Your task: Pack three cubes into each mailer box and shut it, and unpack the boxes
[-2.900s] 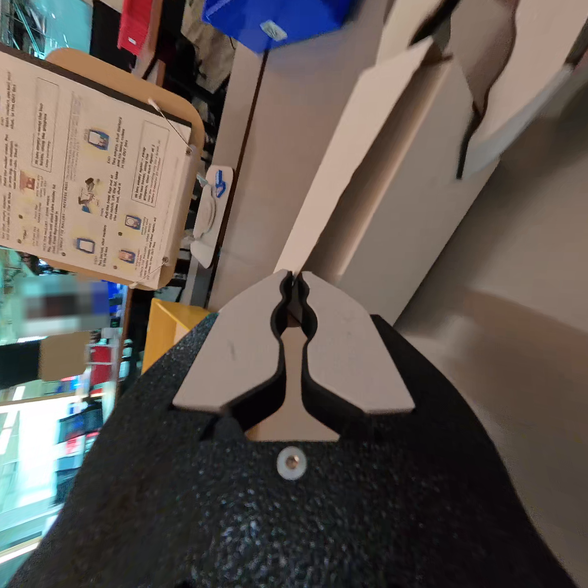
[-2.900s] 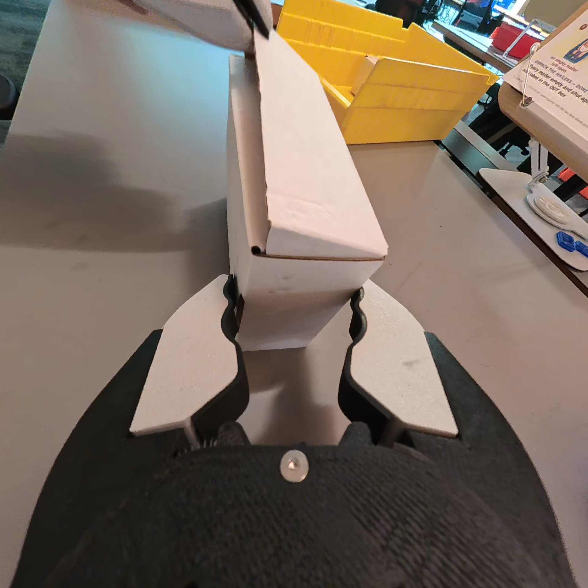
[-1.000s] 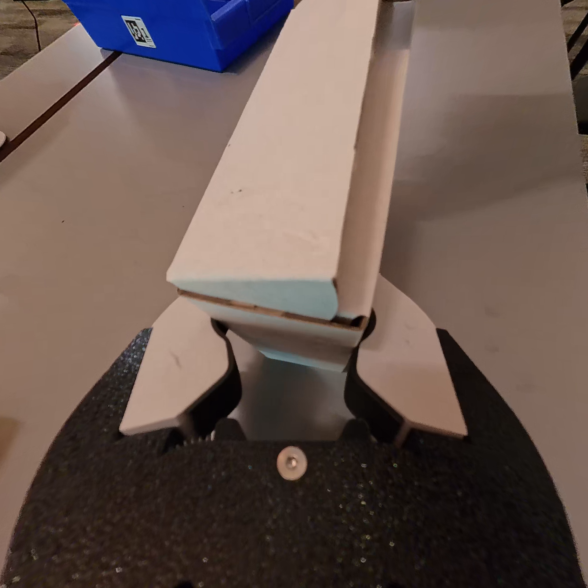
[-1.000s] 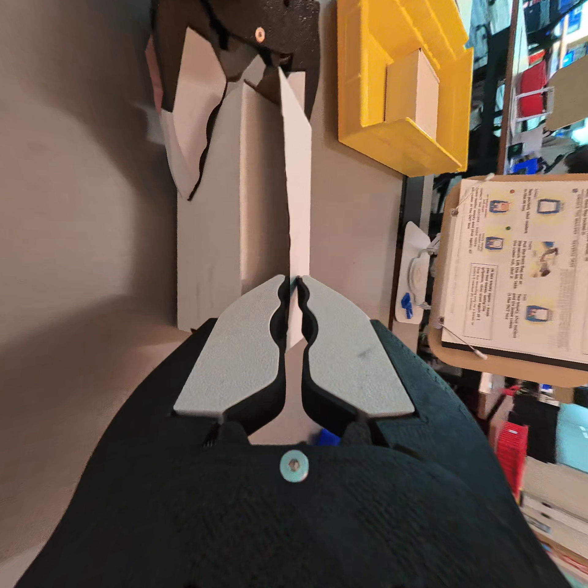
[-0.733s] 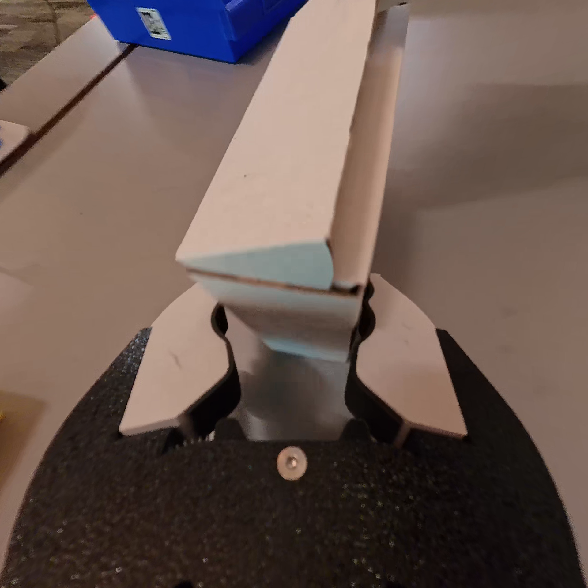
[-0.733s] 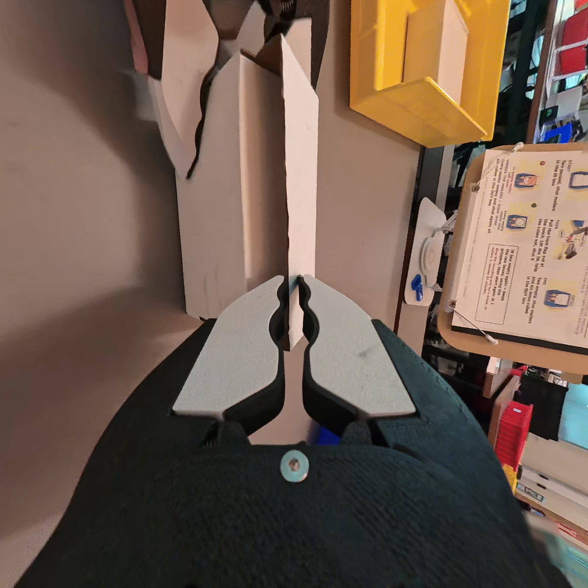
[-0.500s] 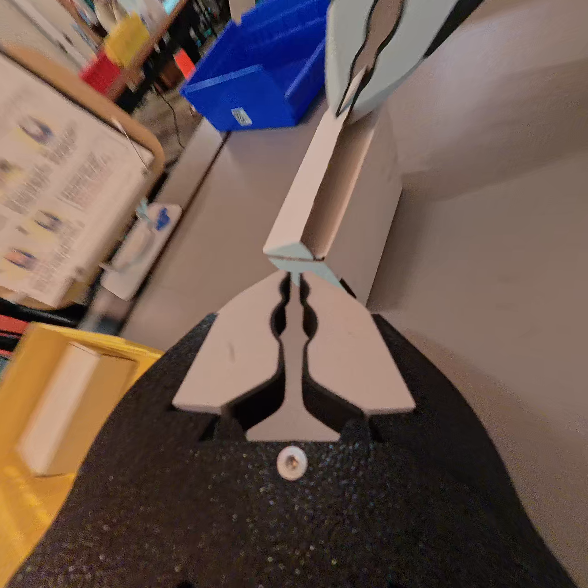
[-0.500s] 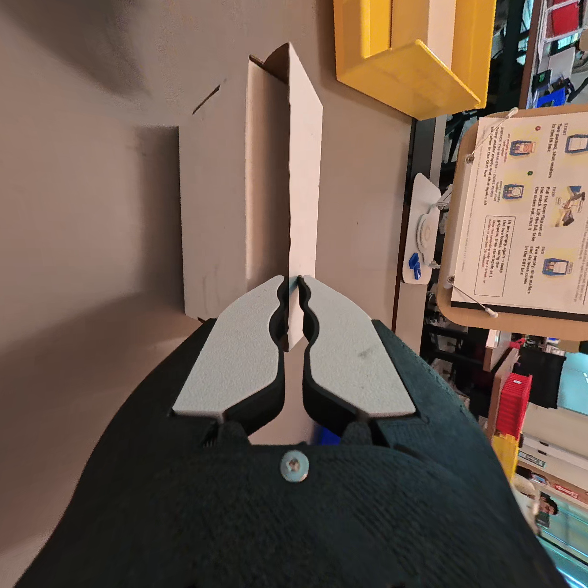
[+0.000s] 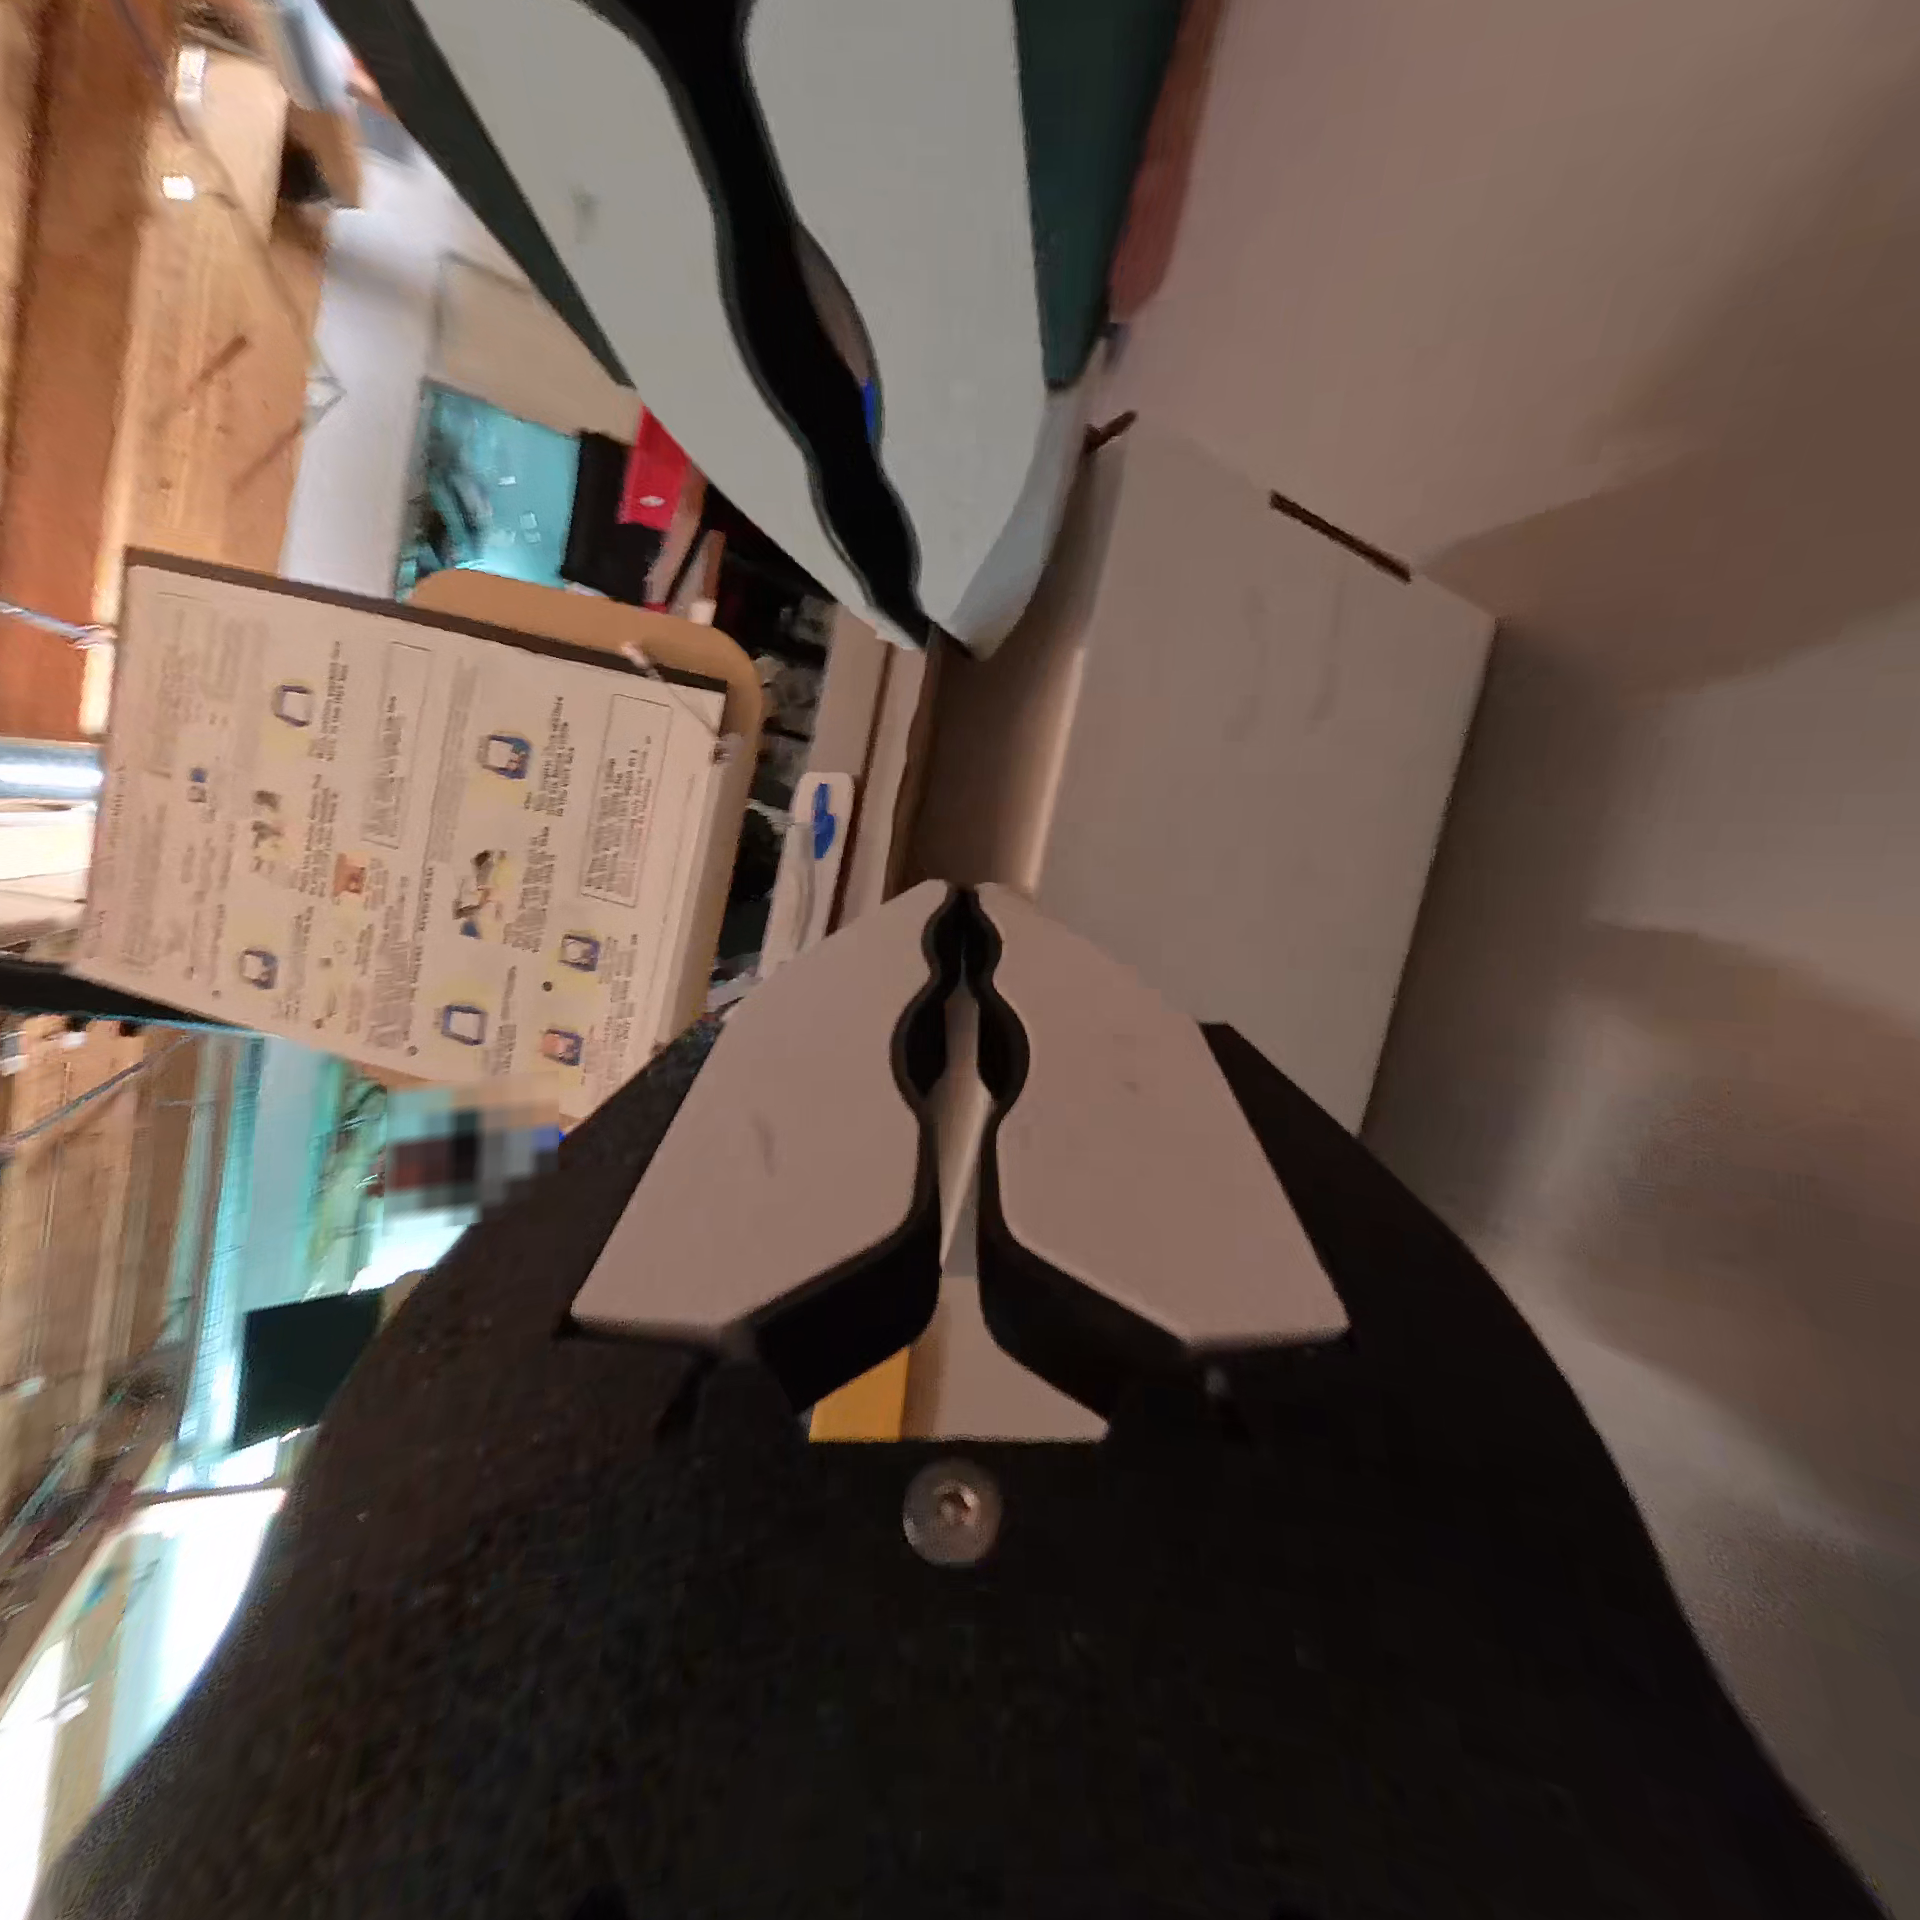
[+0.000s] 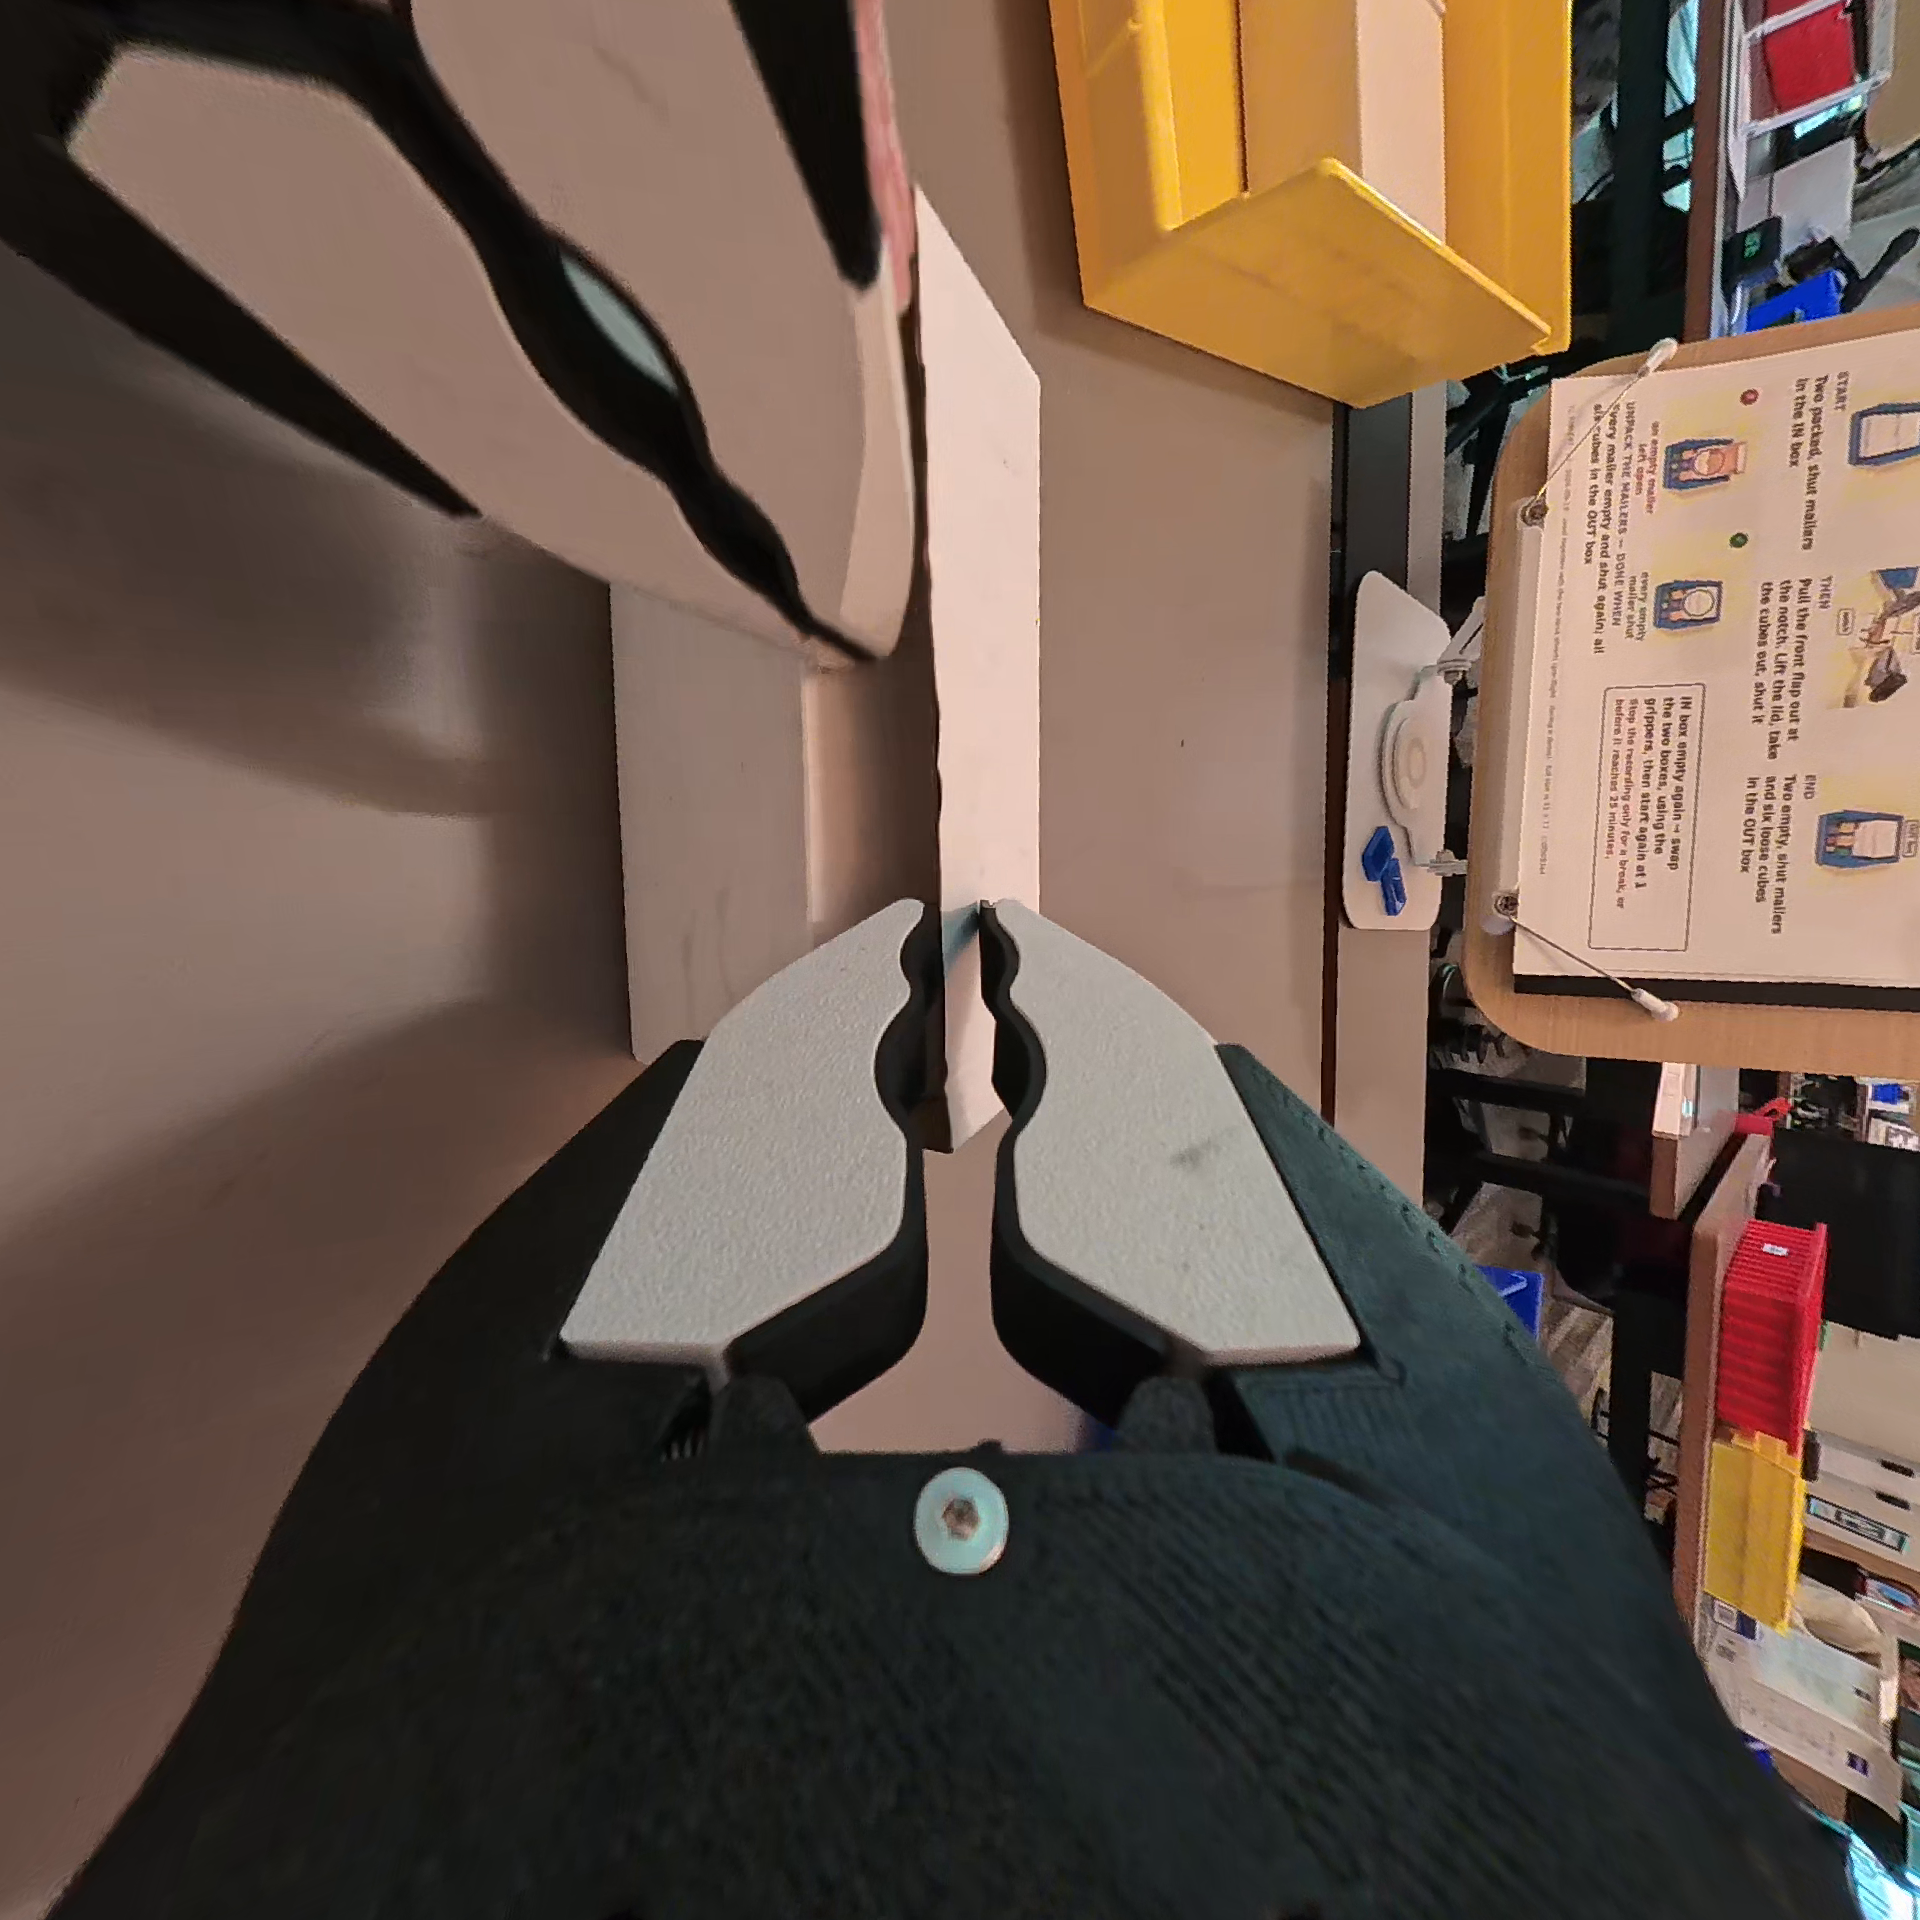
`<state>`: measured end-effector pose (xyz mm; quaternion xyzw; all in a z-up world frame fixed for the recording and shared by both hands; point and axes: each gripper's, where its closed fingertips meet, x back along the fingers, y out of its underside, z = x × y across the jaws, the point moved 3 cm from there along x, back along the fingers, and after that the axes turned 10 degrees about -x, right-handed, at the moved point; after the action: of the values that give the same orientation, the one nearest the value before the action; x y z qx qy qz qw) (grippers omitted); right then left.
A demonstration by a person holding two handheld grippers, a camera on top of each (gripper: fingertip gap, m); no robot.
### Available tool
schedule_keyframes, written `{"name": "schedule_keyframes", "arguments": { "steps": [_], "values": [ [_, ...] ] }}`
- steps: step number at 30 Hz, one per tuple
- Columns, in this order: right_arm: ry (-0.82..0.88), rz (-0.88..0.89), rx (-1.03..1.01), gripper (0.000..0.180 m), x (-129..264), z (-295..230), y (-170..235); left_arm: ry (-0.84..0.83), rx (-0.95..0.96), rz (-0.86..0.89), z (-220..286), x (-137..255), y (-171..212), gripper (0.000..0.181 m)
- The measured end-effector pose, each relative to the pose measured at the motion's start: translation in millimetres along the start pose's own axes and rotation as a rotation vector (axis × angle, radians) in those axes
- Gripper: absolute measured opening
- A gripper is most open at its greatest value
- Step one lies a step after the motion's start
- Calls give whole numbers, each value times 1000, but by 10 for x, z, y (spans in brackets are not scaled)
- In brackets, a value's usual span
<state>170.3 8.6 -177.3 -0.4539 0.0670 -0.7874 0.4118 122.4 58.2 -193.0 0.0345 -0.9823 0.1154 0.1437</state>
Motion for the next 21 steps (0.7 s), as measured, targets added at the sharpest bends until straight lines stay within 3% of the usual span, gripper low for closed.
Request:
{"name": "schedule_keyframes", "arguments": {
  "steps": [9,13,16,18,21],
  "values": [
    [19,17,26,7,-15,20,-33,-141,-108,-127,-35,-85,21,0],
    [139,63,124,32,-36,95,-149,-98,-39,-120,-33,-82,28,0],
    [117,-2,190,23,-126,69,-112,-78,-21,-100,-25,-82,37,0],
    [108,-40,228,5,-167,79,-90,-72,-31,-86,-8,-85,39,0],
    [133,-94,336,4,-166,94,-92,-93,-46,-78,4,-84,34,0]
  ]
}}
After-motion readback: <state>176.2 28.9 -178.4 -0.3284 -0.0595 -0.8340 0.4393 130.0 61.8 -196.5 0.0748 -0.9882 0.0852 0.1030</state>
